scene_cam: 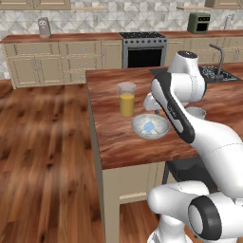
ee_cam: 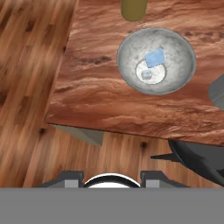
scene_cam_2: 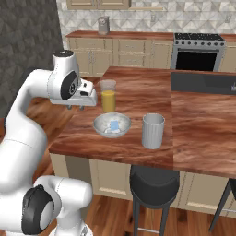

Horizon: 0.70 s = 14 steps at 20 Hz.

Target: There are two ice cubes in the ice bowl. Place both ice cubes in the glass cup.

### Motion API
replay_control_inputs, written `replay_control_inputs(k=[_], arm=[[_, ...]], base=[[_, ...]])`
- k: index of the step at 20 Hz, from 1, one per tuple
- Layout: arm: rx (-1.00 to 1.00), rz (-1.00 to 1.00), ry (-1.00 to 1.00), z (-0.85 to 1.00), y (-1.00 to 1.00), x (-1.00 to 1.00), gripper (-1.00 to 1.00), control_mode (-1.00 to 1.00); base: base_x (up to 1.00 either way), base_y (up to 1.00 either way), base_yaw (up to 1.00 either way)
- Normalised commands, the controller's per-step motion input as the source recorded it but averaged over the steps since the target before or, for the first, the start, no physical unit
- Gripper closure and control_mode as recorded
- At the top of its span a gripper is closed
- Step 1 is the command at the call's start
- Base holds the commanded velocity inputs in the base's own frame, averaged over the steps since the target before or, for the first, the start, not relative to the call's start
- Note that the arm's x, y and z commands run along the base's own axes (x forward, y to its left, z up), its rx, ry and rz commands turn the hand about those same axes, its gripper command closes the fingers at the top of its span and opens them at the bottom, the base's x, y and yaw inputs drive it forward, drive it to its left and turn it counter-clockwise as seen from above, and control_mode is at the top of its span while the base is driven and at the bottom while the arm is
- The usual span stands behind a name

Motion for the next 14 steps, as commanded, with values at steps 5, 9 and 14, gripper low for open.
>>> replay_control_inputs(k=[5,9,14], arm=[[0.0,-0.09,0.02,0.0,-0.25,0.06,-1.0,-1.0],[0.0,-0.2,0.03,-0.03,-0.46,0.14,-1.0,-1.0],[0.0,-0.11,0.01,-0.02,-0.21,0.03,-1.0,-1.0]], base=[[0.0,0.0,0.0],[0.0,0.0,0.0],[0.0,0.0,0.0]])
